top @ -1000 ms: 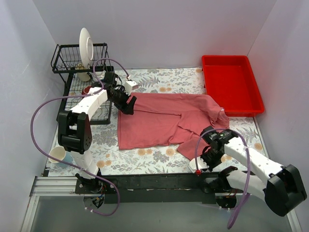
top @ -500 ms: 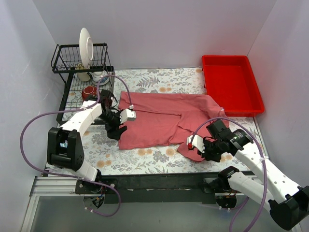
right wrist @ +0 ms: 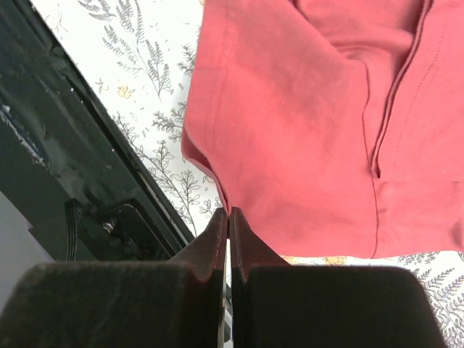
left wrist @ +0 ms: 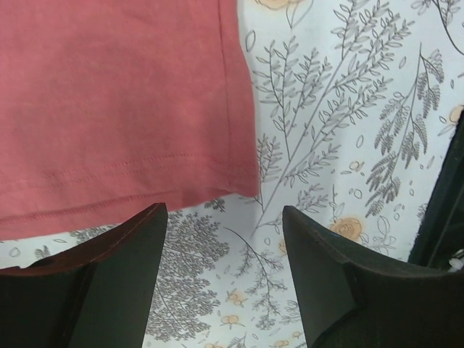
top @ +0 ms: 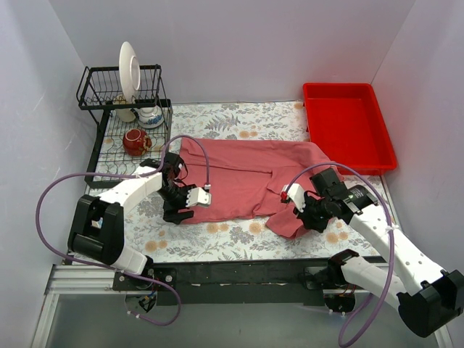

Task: Roll the t-shirts
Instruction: Fold the T-shirt at the center of the board.

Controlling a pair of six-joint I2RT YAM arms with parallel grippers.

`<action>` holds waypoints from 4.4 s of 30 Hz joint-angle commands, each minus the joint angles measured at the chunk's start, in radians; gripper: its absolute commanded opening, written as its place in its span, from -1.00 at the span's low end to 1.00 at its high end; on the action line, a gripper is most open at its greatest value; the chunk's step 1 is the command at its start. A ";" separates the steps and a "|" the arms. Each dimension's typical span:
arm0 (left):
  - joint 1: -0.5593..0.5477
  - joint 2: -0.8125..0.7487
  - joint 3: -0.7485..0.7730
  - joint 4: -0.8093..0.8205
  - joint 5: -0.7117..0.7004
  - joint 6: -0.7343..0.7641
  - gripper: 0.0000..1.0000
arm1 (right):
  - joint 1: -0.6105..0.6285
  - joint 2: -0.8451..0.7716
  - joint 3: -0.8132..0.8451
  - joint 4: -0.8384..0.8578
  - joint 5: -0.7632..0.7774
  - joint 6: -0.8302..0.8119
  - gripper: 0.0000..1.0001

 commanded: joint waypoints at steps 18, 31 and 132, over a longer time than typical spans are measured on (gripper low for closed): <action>-0.080 0.023 -0.067 0.089 -0.020 -0.038 0.00 | -0.071 0.046 0.050 0.057 0.018 0.022 -0.97; -0.114 -0.054 -0.222 0.190 -0.117 -0.110 -0.95 | -0.147 0.050 0.084 0.026 0.026 0.012 -0.97; 0.191 0.308 0.410 0.225 -0.163 -0.297 -0.65 | -0.570 0.693 0.604 0.325 -0.009 -0.176 -0.97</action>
